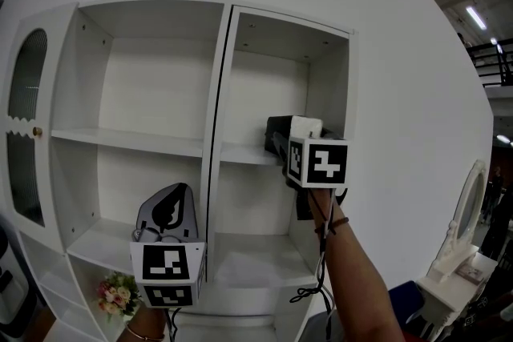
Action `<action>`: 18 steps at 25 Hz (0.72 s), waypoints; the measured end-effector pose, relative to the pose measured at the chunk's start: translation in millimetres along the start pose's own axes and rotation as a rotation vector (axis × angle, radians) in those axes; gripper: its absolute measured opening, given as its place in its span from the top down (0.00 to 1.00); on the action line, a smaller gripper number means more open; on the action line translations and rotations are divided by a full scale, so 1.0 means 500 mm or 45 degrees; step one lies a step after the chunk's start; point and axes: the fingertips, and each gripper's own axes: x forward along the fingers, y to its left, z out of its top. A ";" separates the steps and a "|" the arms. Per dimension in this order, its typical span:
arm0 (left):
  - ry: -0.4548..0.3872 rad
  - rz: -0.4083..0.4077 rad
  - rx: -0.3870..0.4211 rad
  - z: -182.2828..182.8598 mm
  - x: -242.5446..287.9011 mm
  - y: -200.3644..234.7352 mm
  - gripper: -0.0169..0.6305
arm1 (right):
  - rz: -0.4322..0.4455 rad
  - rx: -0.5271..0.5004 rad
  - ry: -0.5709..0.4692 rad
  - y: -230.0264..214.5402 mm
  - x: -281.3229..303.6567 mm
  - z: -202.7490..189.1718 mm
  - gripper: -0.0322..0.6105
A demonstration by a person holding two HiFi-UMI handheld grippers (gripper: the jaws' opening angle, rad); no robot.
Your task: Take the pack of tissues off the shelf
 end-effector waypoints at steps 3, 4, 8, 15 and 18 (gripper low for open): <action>0.006 0.007 0.001 -0.002 -0.004 0.004 0.95 | -0.007 -0.009 -0.002 0.001 0.000 0.002 0.37; 0.008 0.008 0.001 -0.002 -0.006 0.005 0.95 | -0.010 -0.008 -0.003 0.000 0.000 0.002 0.38; 0.010 0.014 0.007 0.003 -0.013 0.005 0.95 | -0.011 -0.013 -0.013 0.000 -0.002 0.003 0.41; 0.010 0.027 0.022 0.017 -0.031 0.004 0.95 | -0.009 0.010 -0.061 -0.004 -0.021 0.011 0.41; 0.004 0.035 0.023 0.025 -0.042 0.001 0.95 | 0.002 0.029 -0.116 -0.004 -0.038 0.023 0.42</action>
